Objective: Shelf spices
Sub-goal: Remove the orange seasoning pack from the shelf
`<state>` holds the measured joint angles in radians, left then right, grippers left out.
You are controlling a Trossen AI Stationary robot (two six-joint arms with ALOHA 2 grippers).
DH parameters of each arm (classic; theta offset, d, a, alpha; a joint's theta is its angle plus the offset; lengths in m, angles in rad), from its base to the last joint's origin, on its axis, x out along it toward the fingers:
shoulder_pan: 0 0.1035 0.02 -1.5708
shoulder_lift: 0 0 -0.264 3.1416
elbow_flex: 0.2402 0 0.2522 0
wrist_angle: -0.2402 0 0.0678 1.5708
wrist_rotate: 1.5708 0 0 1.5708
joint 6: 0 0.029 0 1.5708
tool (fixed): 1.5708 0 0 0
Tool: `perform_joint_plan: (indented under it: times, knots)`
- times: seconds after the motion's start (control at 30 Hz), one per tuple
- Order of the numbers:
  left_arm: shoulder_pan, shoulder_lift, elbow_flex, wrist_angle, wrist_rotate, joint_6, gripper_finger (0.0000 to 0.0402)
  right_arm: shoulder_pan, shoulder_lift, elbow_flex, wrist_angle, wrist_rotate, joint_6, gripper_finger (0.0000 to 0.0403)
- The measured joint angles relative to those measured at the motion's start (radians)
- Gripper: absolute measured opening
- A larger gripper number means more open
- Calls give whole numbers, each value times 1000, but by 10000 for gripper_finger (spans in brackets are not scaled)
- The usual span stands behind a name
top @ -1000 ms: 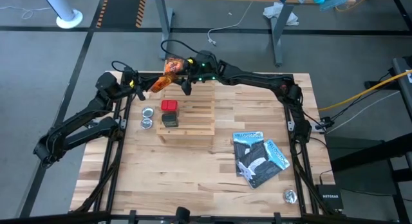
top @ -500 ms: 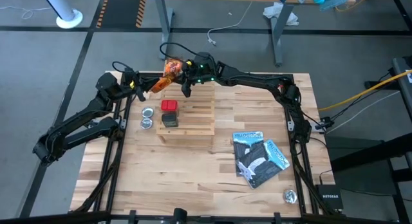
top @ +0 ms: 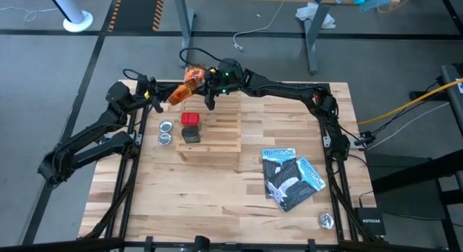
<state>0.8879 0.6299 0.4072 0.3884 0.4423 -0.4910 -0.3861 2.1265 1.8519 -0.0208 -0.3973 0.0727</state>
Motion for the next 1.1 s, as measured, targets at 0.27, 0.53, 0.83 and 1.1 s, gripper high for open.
perform_joint_plan:
  times: [0.27,0.53,0.83,1.1]
  knots:
    - [59,-1,0,15,0,0,0,-1,-30,0,-24,1,-5,2]
    - [117,-3,0,15,-1,27,0,-1,-125,0,-187,65,-110,1]
    - [155,-3,0,-69,-1,86,0,-1,-260,0,-461,198,-213,1]
    - [154,-3,0,-271,-1,194,0,-1,-416,0,-671,331,-241,0]
